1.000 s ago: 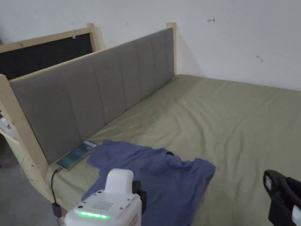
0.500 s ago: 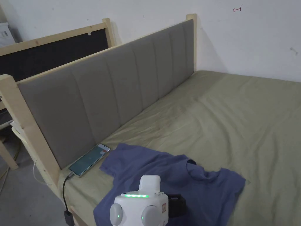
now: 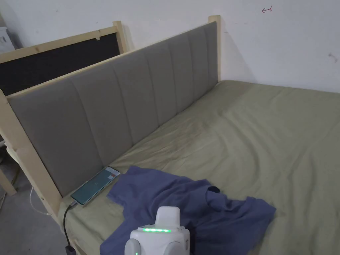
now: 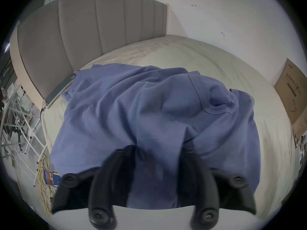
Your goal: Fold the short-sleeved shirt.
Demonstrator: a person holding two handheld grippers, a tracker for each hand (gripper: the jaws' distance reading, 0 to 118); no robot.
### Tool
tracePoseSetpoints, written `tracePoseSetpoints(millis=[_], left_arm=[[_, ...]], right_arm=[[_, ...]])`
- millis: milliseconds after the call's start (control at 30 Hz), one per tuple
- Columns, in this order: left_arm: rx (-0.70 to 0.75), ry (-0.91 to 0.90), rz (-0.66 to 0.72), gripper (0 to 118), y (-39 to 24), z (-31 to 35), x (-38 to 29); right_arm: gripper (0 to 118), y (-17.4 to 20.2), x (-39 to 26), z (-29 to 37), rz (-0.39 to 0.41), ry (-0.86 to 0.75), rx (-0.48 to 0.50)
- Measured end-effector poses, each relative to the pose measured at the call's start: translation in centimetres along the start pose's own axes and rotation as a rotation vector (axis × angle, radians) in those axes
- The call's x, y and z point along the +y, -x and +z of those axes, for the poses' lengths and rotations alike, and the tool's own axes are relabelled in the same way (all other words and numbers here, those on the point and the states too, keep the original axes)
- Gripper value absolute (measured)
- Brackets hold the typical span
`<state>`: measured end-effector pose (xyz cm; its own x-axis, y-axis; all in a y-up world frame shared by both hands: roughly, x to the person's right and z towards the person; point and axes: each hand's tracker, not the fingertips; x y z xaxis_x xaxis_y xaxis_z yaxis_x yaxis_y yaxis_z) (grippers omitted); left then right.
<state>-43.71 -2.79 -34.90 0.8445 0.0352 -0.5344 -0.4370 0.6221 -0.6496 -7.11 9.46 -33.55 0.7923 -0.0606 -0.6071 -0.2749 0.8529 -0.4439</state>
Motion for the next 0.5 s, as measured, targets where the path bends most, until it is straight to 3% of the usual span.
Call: tracePoseSetpoints(millis=[33,100,267,500], left_arm=[[0.002,-0.006,0.033,0,0.1,0.2,0.1],[-0.041,0.013,0.136,0,1.0,0.3,0.3],[-0.077,0.019,0.132,0,1.6,3.2,1.5],[-0.177,-0.163,0.064,0,0.9,11.7,4.9]], right_arm=[[0,-0.1,0.0,0.2,-0.003,0.004,0.001],[0,-0.4,-0.1,0.6,-0.001,0.009,-0.009],[0,-2.1,-0.5,2.7,-0.013,0.003,-0.056],[0,-5.5,-1.2,7.0,-0.081,-0.047,-0.148]])
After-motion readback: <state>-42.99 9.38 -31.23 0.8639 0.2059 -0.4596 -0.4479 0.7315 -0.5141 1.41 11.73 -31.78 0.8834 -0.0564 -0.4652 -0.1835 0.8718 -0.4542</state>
